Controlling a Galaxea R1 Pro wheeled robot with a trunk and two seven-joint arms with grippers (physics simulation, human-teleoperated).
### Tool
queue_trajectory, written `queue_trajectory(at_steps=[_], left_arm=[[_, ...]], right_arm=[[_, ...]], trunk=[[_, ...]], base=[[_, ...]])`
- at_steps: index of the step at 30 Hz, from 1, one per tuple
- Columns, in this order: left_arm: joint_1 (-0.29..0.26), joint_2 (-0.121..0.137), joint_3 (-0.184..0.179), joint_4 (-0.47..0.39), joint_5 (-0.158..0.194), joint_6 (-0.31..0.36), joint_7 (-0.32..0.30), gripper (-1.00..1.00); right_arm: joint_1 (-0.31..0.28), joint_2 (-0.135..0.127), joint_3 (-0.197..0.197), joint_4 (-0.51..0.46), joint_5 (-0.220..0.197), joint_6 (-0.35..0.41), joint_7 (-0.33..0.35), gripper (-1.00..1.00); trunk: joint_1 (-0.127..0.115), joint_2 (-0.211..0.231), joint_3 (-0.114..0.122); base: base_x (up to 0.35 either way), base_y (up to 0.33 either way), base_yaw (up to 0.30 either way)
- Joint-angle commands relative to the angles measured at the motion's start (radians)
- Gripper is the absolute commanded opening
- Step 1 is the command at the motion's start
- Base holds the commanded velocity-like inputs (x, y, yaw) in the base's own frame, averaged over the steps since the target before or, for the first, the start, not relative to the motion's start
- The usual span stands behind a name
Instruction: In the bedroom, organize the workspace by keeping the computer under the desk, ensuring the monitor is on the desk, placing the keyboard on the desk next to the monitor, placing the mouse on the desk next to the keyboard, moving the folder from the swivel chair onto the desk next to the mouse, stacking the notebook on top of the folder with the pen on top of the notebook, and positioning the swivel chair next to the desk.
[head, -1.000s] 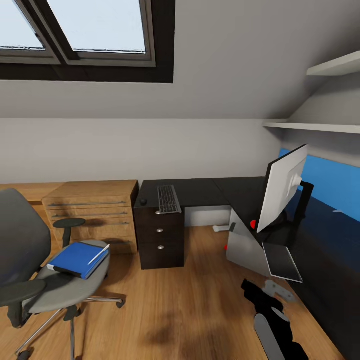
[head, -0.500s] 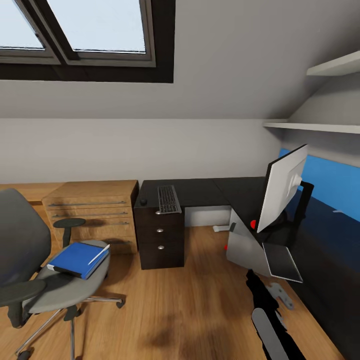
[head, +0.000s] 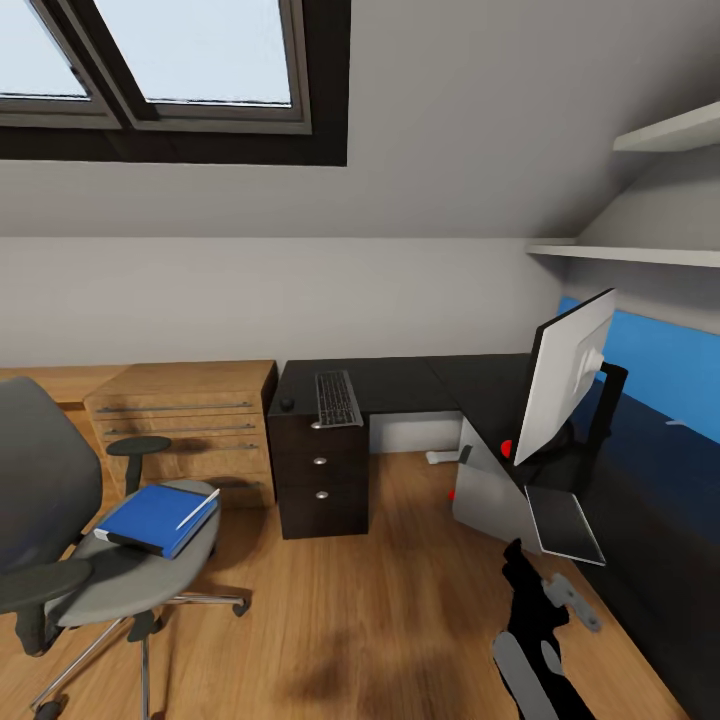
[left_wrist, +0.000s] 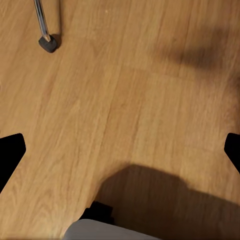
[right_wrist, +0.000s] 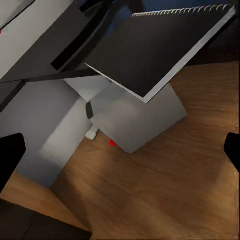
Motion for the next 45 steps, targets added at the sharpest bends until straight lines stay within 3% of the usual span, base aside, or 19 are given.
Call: queue_trajectory(at_steps=[1,3,4,9,11,13,17,24,30,31,32,35,39,45], left_arm=[[0.000,-0.001,0.001,-0.002,0.008,0.004,0.002,1.00],[0.000,-0.001,0.001,-0.002,0.008,0.004,0.000,1.00],[0.000,-0.001,0.001,-0.002,0.008,0.004,-0.001,1.00],[0.000,-0.001,0.001,-0.003,0.008,0.003,-0.003,1.00],[0.000,-0.001,0.001,-0.003,0.008,0.003,-0.003,1.00],[0.000,-0.001,0.001,-0.003,0.008,0.003,-0.003,1.00],[0.000,-0.001,0.001,-0.003,0.008,0.003,-0.004,1.00],[0.000,-0.002,-0.004,-0.012,0.008,0.002,-0.005,1.00],[0.000,-0.007,-0.023,-0.063,0.010,-0.009,-0.006,1.00],[0.000,-0.007,-0.024,-0.064,0.010,-0.009,-0.006,1.00],[0.000,-0.008,-0.025,-0.065,0.010,-0.009,-0.006,1.00],[0.000,-0.008,-0.026,-0.066,0.010,-0.010,-0.006,1.00],[0.000,-0.008,-0.027,-0.066,0.010,-0.010,-0.006,1.00],[0.000,-0.008,-0.027,-0.066,0.009,-0.010,-0.006,1.00]], right_arm=[[-0.001,-0.001,-0.021,0.000,-0.041,-0.005,-0.001,1.00],[-0.001,-0.003,-0.061,-0.001,-0.153,-0.001,0.015,1.00],[-0.001,-0.011,-0.074,-0.002,-0.236,0.014,0.042,1.00],[-0.001,-0.065,-0.088,-0.003,-0.549,0.065,0.174,1.00],[-0.001,-0.079,-0.089,-0.003,-0.623,0.071,0.198,1.00],[-0.001,-0.086,-0.090,-0.004,-0.671,0.074,0.220,1.00],[-0.001,-0.092,-0.089,-0.006,-0.723,0.076,0.320,1.00],[-0.001,-0.091,-0.100,-0.009,-0.727,0.074,0.330,1.00],[-0.001,-0.087,-0.163,-0.017,-0.736,0.072,0.475,1.00],[-0.001,-0.086,-0.167,-0.017,-0.747,0.072,0.483,1.00],[-0.001,-0.086,-0.176,-0.016,-0.784,0.072,0.487,1.00],[-0.001,-0.086,-0.194,-0.014,-0.922,0.072,0.494,1.00],[-0.001,-0.088,-0.199,-0.013,-0.975,0.072,0.496,1.00],[-0.001,-0.087,-0.199,-0.013,-0.992,0.072,0.496,1.00]], trunk=[[0.000,-0.001,-0.001],[0.000,-0.001,-0.001],[0.000,-0.001,-0.001],[0.000,-0.001,-0.001],[0.000,-0.001,-0.001],[0.000,-0.001,-0.001],[0.000,-0.001,-0.001],[0.000,-0.001,-0.001],[0.000,-0.001,-0.001],[0.000,-0.001,-0.001],[0.000,-0.001,-0.001],[0.000,-0.001,-0.001],[0.000,-0.001,-0.001],[0.012,-0.022,-0.010]], base=[[0.000,0.000,0.000],[0.000,0.000,0.000],[0.000,0.000,0.000],[0.000,0.000,0.000],[0.000,0.000,0.000],[0.000,0.000,0.000],[0.000,0.000,0.000],[0.000,0.000,0.000],[0.000,0.000,0.000],[0.000,0.000,0.000],[0.000,0.000,0.000],[0.000,0.000,0.000],[0.000,0.000,0.000],[0.000,0.000,0.000]])
